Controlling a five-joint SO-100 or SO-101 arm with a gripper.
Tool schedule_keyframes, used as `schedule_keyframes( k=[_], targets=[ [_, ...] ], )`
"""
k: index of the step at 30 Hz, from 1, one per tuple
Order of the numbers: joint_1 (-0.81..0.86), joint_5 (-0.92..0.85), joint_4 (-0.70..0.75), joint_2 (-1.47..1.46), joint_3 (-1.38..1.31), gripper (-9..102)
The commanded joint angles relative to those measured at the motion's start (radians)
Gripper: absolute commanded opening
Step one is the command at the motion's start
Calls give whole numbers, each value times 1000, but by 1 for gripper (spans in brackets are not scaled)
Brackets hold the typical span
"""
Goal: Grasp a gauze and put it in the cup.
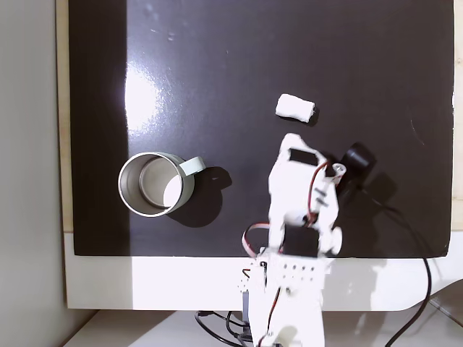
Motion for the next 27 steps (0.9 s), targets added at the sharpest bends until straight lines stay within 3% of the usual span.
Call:
schedule_keyframes(
  k=[1,6,13,27],
  targets=[
    [23,11,20,-138,-163,3],
    [41,26,55,-290,-273,16],
    [35,51,156,-492,-442,26],
    [28,95,236,-873,-681,29]
  ],
)
